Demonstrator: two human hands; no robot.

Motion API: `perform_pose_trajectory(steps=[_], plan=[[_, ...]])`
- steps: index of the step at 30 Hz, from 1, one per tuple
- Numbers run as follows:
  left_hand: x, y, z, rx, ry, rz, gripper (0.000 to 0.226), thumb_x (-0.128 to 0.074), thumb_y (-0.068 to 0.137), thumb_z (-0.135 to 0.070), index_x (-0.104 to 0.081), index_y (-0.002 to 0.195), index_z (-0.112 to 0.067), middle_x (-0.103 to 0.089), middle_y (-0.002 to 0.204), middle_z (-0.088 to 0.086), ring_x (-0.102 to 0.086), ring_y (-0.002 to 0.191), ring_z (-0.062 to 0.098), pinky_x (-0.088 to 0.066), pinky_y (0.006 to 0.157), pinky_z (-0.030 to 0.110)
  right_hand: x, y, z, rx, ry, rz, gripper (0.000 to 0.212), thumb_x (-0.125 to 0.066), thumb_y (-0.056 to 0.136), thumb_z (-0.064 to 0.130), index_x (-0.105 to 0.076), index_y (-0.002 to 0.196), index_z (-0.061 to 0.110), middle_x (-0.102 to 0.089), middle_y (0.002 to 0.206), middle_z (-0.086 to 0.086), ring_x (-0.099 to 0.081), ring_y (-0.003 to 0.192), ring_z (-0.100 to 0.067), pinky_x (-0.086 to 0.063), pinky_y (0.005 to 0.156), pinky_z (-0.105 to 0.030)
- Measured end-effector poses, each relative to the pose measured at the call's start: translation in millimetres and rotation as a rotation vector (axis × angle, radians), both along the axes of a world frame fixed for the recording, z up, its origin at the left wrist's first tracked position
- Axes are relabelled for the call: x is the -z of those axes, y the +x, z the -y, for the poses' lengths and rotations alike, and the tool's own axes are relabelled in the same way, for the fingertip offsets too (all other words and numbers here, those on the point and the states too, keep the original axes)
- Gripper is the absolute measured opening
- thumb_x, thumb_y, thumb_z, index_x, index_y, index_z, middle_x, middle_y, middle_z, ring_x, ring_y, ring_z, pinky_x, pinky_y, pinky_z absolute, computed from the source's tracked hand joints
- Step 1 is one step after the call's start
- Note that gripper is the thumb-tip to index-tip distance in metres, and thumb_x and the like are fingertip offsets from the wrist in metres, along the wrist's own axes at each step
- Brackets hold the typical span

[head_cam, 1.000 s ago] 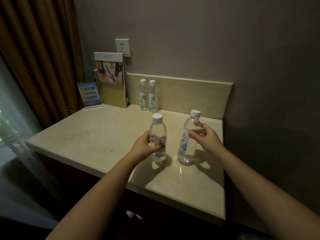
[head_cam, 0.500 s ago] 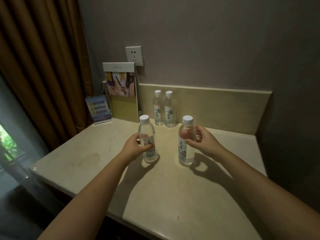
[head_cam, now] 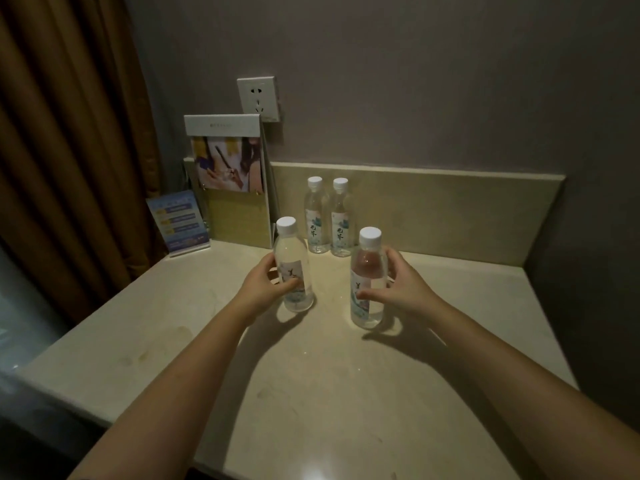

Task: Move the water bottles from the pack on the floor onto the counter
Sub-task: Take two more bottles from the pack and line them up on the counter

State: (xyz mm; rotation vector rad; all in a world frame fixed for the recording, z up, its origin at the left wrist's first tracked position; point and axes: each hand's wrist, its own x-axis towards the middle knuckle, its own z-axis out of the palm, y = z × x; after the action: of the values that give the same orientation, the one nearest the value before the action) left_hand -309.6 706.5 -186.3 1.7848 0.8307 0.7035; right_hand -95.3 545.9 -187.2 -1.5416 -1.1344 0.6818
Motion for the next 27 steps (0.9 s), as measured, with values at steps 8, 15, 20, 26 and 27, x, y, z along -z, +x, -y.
perform_pose_trajectory(steps=[8,15,20,26,27], plan=[[-3,-2,-6,-0.067,0.241,-0.023,0.082,-0.079,0.076,-0.019,-0.032,0.143,-0.022,-0.042,0.143,-0.001,-0.040,0.128,0.012,-0.034,0.102,0.026,33,-3,10,0.130,-0.279,0.191,0.091,-0.086,0.046,0.051,-0.038,0.120,0.030,-0.053,0.121,0.009,-0.058,0.107,-0.014,-0.052,0.090,-0.035],[-8,24,55,-0.008,0.847,0.096,0.030,-0.061,0.086,-0.021,-0.055,0.115,-0.016,-0.059,0.107,-0.001,-0.053,0.094,0.008,-0.049,0.083,0.025,30,1,-4,0.177,-0.290,0.225,0.072,-0.087,0.062,0.032,-0.043,0.117,0.025,-0.056,0.116,0.007,-0.060,0.092,-0.007,-0.053,0.078,-0.026],[26,70,67,0.110,0.251,-0.253,0.067,-0.066,0.086,-0.026,-0.031,0.143,-0.022,-0.047,0.142,-0.002,-0.052,0.122,0.017,-0.047,0.098,0.033,31,12,-15,0.219,-0.275,0.213,0.059,-0.084,0.070,0.021,-0.045,0.114,0.027,-0.060,0.123,0.003,-0.060,0.097,-0.010,-0.052,0.080,-0.024],[42,100,56,0.139,0.030,-0.210,0.055,-0.056,0.092,-0.023,-0.036,0.143,-0.019,-0.051,0.141,0.002,-0.051,0.125,0.018,-0.044,0.098,0.030,35,31,-30,0.296,-0.250,0.240,0.056,-0.082,0.071,0.021,-0.050,0.117,0.025,-0.062,0.121,0.004,-0.057,0.095,-0.007,-0.047,0.076,-0.017],[43,103,53,0.146,0.038,-0.214,0.056,-0.055,0.092,-0.021,-0.035,0.144,-0.018,-0.049,0.142,0.003,-0.049,0.127,0.018,-0.043,0.099,0.031,35,35,-33,0.311,-0.243,0.234,0.056,-0.083,0.071,0.021,-0.051,0.116,0.024,-0.063,0.119,0.004,-0.058,0.093,-0.007,-0.047,0.075,-0.017]])
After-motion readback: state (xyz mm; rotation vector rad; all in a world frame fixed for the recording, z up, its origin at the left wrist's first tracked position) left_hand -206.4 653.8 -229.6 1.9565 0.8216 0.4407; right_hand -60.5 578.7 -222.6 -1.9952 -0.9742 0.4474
